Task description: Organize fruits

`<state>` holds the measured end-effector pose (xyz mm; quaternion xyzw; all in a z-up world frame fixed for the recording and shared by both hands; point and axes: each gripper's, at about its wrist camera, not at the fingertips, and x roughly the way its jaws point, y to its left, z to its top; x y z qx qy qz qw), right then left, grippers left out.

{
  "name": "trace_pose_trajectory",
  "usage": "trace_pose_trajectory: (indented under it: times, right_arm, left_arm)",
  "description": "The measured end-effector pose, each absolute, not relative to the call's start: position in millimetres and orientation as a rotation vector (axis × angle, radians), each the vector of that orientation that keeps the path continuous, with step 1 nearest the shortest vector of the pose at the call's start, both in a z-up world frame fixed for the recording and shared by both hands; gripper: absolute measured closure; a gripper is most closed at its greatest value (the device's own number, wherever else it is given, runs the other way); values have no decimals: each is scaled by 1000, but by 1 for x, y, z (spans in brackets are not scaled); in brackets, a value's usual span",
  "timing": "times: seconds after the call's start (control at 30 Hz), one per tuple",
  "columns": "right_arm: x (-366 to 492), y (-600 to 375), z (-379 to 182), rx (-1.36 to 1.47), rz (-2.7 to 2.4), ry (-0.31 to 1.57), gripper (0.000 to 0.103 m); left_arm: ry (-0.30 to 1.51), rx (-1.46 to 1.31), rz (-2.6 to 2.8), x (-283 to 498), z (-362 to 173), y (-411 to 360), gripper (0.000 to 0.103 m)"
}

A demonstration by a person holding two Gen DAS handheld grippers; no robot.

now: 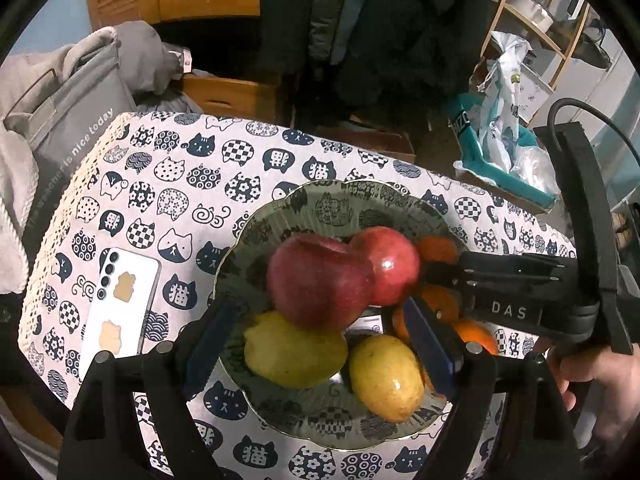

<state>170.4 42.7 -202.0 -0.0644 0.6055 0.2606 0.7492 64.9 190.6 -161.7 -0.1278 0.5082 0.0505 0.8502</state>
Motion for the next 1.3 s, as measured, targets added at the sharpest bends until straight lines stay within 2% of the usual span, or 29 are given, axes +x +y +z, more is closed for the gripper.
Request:
trace_pose_trajectory:
  times: [0.17,0.27,0.5,0.57,0.83,0.9,1.13,1.23,1.3]
  right_arm:
    - [164,39,-183,-170,555,1272,48]
    - [158,34,-164,-193,521,1209,41]
    - [143,16,-116,-215,469,1073,35]
    - [137,8,-102,-204,449,1034,30]
    - [108,-22,-44,-153,418,904,30]
    - [100,-28,-29,-147,409,868,29]
    - [68,-48,26,-137,382,709,24]
    - [55,-55,45,-121,383,659,24]
    - [47,-61,56,-109,380,627,24]
  left_arm:
    - [1037,-245,109,60,-146,186,16]
    - [1007,-228,114,56,-133,182,16]
    - [938,-200,105,48,-100,171,16]
    - [913,-182,104,44,-90,168,16]
    - [829,-164,80,27,-50,157,15]
    - [806,-150,76,22,-41,154,12]
    - [723,-141,50,4,-4,142,11]
    - [681,-126,46,-4,17,138,3]
    - [646,-113,50,-9,28,134,2]
